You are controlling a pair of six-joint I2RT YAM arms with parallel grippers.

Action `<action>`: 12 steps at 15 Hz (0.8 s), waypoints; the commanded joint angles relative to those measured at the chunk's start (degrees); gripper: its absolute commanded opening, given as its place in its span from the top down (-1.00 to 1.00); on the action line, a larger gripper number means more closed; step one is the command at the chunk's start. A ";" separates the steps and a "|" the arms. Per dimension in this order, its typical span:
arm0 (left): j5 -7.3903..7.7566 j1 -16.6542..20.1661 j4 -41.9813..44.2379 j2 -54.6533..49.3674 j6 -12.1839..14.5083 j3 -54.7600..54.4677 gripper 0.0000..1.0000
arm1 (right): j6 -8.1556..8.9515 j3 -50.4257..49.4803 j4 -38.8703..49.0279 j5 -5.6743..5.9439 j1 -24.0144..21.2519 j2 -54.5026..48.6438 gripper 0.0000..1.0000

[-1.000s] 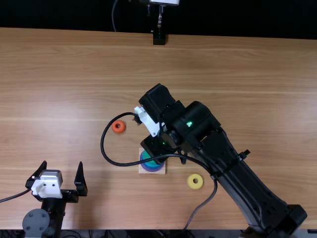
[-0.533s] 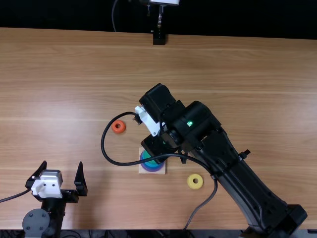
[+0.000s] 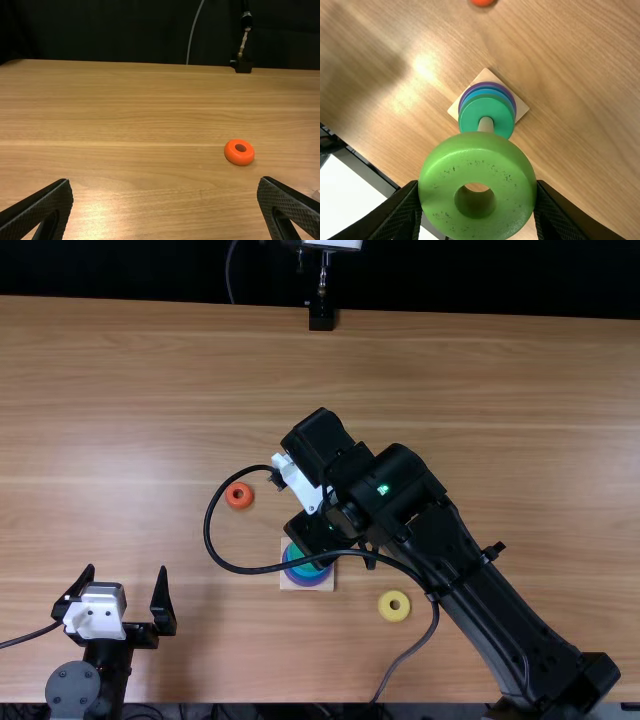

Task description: Build the Hanoi tower: stack the rings onto the peg from bottom to top in this color order: purple, dark blue, light blue, dark green, light green, yellow, orange.

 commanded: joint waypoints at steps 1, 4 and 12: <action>-0.30 -0.06 -1.30 -0.69 0.39 -3.61 -1.00 | 0.22 1.11 0.02 -0.07 -0.04 -1.83 1.00; -0.30 -0.06 -1.30 -0.69 0.39 -3.61 -1.00 | 0.22 0.93 0.13 -0.18 -0.04 -1.83 1.00; -0.30 -0.06 -1.30 -0.69 0.39 -3.61 -1.00 | 0.22 0.67 0.02 -0.28 -0.13 -1.74 1.00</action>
